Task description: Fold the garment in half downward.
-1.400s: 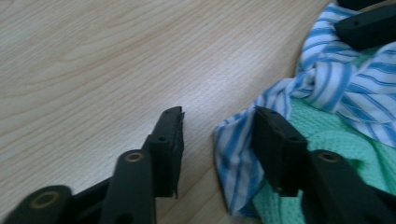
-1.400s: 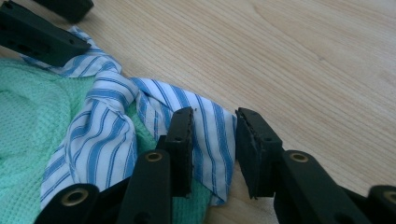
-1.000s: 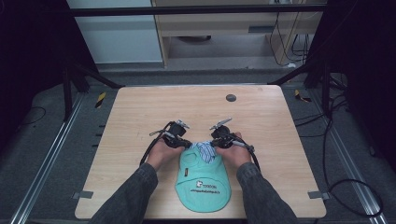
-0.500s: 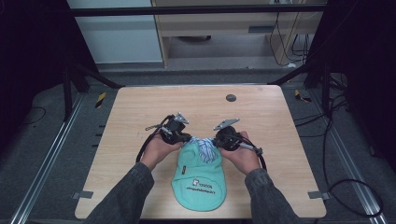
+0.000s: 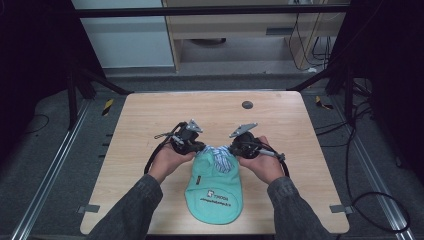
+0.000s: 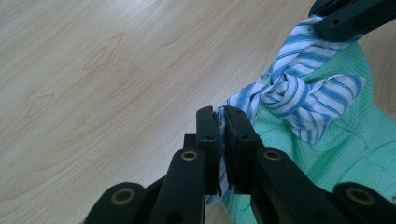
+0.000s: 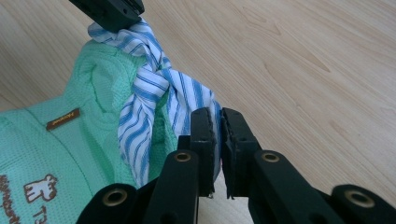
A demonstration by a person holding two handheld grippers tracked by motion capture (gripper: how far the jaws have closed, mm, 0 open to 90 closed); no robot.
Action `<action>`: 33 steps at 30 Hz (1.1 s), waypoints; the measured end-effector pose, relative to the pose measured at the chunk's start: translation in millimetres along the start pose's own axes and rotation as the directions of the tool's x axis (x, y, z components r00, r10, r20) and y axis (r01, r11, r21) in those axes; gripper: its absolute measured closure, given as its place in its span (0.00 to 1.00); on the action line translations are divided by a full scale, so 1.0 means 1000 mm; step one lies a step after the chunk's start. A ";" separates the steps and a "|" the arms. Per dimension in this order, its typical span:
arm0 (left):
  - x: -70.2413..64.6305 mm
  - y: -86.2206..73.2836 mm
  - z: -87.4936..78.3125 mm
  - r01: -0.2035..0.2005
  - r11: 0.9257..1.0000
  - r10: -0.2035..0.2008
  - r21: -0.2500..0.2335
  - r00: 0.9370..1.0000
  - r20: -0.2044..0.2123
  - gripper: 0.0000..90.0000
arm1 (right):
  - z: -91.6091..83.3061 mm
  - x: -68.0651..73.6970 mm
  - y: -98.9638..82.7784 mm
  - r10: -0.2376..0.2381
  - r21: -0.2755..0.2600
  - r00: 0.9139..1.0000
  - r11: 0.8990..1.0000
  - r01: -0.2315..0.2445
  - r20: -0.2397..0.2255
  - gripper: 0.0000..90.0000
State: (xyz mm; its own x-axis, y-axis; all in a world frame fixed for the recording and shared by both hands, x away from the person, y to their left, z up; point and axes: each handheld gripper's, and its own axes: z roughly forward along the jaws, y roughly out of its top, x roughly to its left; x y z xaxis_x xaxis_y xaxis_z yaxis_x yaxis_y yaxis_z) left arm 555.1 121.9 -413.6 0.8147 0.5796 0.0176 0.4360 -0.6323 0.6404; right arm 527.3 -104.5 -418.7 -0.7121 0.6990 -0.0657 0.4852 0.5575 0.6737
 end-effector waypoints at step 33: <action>0.009 0.007 -0.026 -0.033 0.999 0.031 -0.040 0.999 -0.033 0.95 | -0.006 -0.003 0.026 -0.070 -0.008 0.998 0.998 0.070 0.000 0.92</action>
State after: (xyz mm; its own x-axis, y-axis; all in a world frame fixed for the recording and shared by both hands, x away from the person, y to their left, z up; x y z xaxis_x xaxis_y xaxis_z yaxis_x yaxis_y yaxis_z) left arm 555.9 135.9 -388.6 0.8149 0.5762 0.0630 0.3937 -0.6299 0.6695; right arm 539.0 -94.2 -396.3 -0.7444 0.6582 -0.1123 0.4299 0.6012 0.6736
